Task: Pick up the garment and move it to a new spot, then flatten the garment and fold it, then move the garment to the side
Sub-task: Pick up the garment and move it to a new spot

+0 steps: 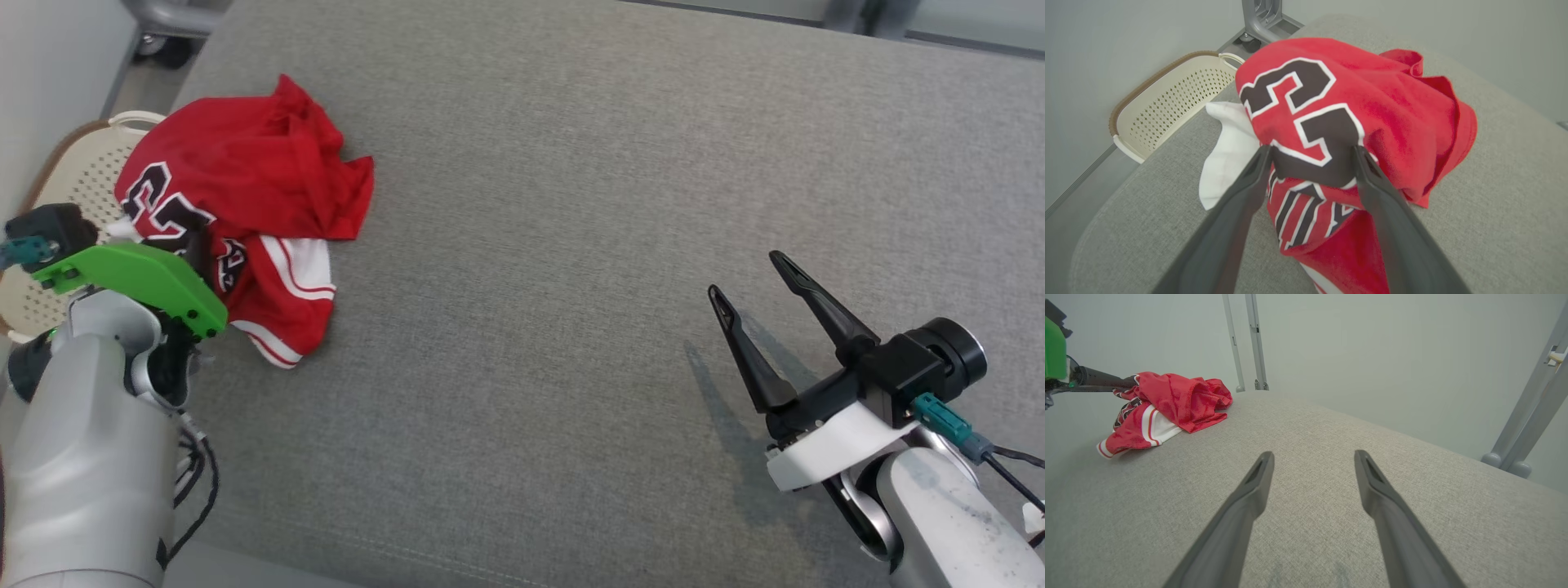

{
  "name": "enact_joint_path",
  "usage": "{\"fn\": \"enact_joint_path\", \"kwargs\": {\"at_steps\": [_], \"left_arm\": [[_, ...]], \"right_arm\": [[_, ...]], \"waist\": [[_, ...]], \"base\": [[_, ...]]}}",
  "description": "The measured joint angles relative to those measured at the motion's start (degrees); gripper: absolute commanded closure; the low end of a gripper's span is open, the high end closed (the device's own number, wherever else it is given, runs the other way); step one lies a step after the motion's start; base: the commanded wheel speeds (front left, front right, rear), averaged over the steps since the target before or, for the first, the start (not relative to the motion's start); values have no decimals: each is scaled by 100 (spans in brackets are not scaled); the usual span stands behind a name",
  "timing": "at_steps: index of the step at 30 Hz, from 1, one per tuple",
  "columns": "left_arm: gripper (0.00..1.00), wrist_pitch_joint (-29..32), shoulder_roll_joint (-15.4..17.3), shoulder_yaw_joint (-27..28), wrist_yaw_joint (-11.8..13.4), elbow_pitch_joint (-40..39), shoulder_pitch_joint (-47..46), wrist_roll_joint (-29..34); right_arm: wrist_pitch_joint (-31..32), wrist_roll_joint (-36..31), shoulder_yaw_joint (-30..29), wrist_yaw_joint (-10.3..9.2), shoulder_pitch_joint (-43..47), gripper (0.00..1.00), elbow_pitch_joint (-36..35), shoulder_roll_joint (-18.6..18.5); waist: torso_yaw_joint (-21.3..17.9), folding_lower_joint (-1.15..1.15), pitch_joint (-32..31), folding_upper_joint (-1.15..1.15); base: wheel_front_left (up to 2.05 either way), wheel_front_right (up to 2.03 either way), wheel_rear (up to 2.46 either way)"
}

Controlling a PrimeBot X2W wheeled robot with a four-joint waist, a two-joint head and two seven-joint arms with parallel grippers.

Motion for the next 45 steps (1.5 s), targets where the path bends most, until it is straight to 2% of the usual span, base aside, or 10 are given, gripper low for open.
{"fn": "enact_joint_path", "kwargs": {"at_steps": [5,6,7,8,15,20,24,32,39,45], "left_arm": [[0,-203,389,62,-20,826,-114,37],[28,-261,399,109,-57,946,-127,-10],[86,-315,396,142,-81,1027,-166,-53],[100,-375,398,145,-124,1101,-231,-59],[100,-487,415,-15,-398,1322,-755,-93],[100,-246,432,-506,-502,786,-1246,-98],[100,374,360,-1300,-506,-427,-1270,-600],[100,1791,408,-2310,-512,-3648,-962,-2016],[100,2647,-86,-2731,-65,-5244,-485,-2666],[100,2811,-235,-2748,425,-5323,12,-2950]], "right_arm": [[-1,109,71,-1,-98,0,-129,0],[-1,114,57,-1,-101,0,-152,0],[-1,135,16,-1,-97,0,-160,-2],[-1,146,-30,-1,-94,0,-176,-11],[-1,213,-300,-1,-10,0,-260,18],[-1,220,-390,-1,-53,0,-285,189],[-1,248,-459,-1,-46,0,-266,405],[0,265,-582,-2,24,0,-211,836],[-1,274,-669,-2,25,0,-208,1040],[-1,294,-701,-2,29,0,-213,1134]], "waist": [[-478,0,205,0],[-569,0,242,0],[-651,0,278,0],[-724,0,314,0],[-1013,0,504,0],[-1003,0,487,0],[-1035,0,370,0],[-1332,0,98,0],[-1798,-1,-22,0],[-2291,-1,-6,0]], "base": [[0,0,0],[0,0,0],[0,0,0],[0,0,0],[0,0,0],[0,0,0],[0,0,0],[0,0,0],[0,0,0],[0,0,0]]}}
